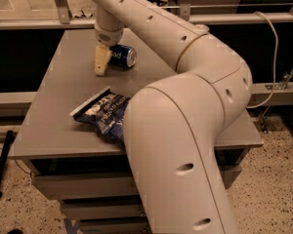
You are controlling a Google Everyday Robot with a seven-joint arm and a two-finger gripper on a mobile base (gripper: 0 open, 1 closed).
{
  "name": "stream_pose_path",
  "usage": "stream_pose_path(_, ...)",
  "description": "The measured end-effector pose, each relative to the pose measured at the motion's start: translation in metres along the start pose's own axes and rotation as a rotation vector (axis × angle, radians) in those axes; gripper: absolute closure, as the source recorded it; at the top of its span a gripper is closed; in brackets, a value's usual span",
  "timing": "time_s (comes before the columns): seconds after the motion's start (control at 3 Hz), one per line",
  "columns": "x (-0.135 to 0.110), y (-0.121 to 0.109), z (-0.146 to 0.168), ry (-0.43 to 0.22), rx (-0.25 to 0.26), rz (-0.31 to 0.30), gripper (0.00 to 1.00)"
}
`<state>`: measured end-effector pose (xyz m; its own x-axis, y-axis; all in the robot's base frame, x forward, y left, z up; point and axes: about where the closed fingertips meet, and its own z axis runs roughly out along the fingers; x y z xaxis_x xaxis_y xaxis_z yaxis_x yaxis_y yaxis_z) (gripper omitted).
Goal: Place pepsi can upright
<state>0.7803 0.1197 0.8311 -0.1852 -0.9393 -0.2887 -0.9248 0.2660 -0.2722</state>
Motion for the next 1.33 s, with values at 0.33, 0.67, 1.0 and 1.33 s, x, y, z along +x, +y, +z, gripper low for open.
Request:
stream_pose_path(0.33, 0.001, -0.003, -0.004, -0.002, 0.001, 0.0, 0.48)
stream_pose_path(0.67, -0.002, -0.01, -0.023, -0.038, 0.019, -0.001, 0.72)
stream_pose_path(1.0, -0.001, -0.015, -0.05, -0.112, 0.026, 0.012, 0.95)
stream_pose_path(1.33, 0.012, -0.011, -0.08, -0.264, 0.005, 0.097, 1.0)
